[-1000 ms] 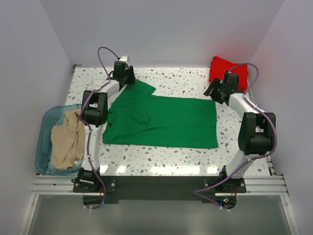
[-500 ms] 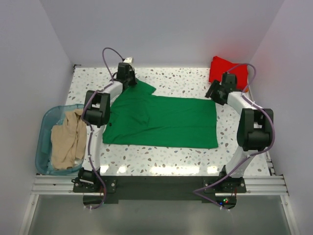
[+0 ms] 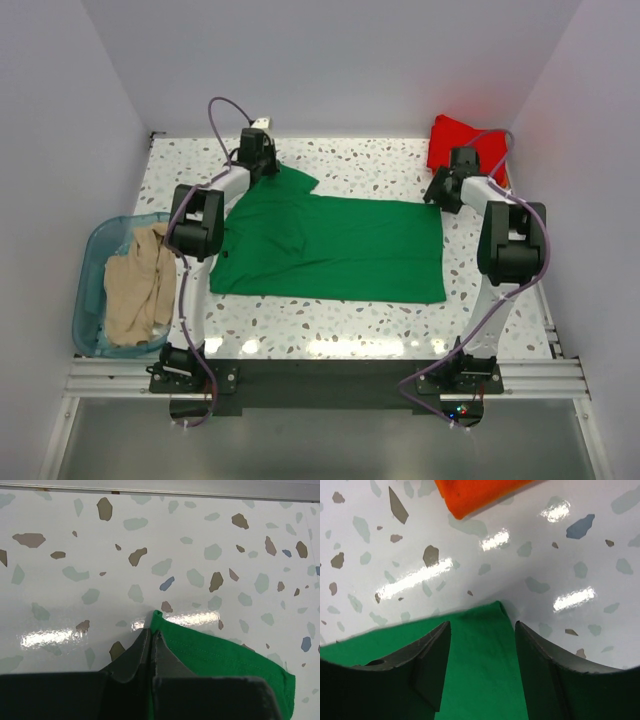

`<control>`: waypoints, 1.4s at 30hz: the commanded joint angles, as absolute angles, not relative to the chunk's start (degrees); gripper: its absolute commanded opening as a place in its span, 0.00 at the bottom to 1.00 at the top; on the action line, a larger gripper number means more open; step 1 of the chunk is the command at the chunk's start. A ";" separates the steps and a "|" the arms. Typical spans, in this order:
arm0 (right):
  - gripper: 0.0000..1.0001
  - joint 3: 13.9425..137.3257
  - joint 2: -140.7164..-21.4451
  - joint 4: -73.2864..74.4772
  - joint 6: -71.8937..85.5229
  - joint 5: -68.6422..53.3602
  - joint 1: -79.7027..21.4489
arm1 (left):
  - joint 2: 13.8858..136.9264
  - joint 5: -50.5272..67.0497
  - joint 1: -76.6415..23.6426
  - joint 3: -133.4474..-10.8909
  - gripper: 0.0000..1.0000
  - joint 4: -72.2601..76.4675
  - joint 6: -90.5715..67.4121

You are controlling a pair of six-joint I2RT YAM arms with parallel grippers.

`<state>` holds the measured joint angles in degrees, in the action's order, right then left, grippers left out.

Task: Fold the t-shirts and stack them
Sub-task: Fold the tshirt

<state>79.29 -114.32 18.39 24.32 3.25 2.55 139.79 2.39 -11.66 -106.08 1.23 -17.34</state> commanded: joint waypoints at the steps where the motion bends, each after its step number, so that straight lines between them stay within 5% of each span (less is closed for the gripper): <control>1: 0.56 82.53 -117.15 18.02 24.34 4.49 2.64 | 135.26 2.29 -11.51 -105.56 0.00 4.75 -17.31; 8: 0.45 83.32 -118.65 19.07 25.22 4.30 2.64 | 134.30 2.20 -11.51 -105.21 0.00 5.27 -17.31; 20: 0.01 85.51 -118.65 20.21 25.66 2.99 2.55 | 132.71 2.81 -10.46 -106.35 0.00 6.59 -18.02; 34: 0.00 86.93 -116.99 19.43 26.89 2.90 3.78 | 131.76 3.60 -10.02 -112.06 0.00 3.78 -18.72; 42: 0.00 81.83 -110.67 17.31 28.39 3.51 3.96 | 121.57 3.78 -9.93 -97.15 0.00 8.61 -21.61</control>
